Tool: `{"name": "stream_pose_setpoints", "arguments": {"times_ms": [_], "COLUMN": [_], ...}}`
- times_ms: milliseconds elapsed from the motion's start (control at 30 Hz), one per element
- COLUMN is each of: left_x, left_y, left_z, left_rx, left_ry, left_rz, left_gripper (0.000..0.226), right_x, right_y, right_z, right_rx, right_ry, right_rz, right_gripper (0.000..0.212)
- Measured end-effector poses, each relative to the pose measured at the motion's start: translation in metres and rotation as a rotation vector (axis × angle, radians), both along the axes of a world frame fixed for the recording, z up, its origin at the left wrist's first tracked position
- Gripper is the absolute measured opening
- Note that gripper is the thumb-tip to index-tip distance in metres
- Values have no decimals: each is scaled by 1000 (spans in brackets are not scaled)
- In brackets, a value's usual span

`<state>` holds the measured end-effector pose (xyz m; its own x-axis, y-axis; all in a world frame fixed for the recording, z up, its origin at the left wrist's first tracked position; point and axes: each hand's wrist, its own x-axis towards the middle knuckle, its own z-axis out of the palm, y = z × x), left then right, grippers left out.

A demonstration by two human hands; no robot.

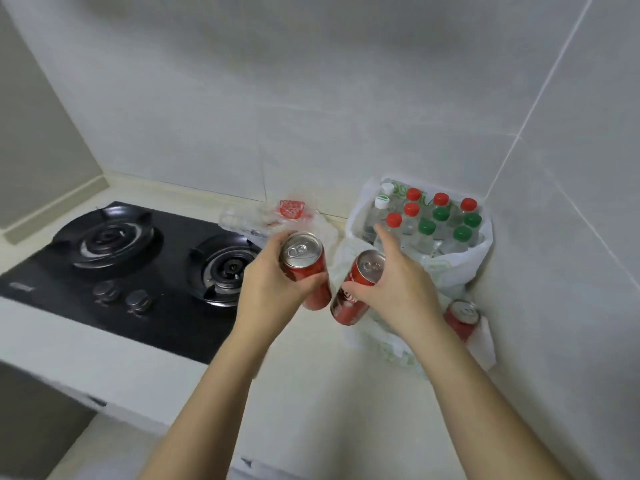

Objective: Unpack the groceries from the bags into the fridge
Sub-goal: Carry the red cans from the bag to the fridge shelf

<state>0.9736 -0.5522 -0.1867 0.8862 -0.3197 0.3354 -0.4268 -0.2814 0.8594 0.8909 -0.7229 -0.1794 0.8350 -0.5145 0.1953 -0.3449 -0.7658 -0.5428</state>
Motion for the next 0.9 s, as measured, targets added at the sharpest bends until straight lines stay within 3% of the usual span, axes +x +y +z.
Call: {"name": "stream_pose_setpoints", "arguments": {"times_ms": [267,533,900], "left_x": [-21,-41,-46], "left_y": [87,119,121], "left_z": [-60,-114,-142], "left_rx": [127,227,191], "left_ry": [165,286,317], "left_rz": [242,420,471], "left_gripper": [60,56,55], "right_x": [32,37,43], "right_y": [67,85,92], "right_z": [-62,-114,-130], "right_rx": [39,19,-9], "right_ry": [175,323,317], "right_rz": [255,278,288], "right_gripper": [99,91,89]}}
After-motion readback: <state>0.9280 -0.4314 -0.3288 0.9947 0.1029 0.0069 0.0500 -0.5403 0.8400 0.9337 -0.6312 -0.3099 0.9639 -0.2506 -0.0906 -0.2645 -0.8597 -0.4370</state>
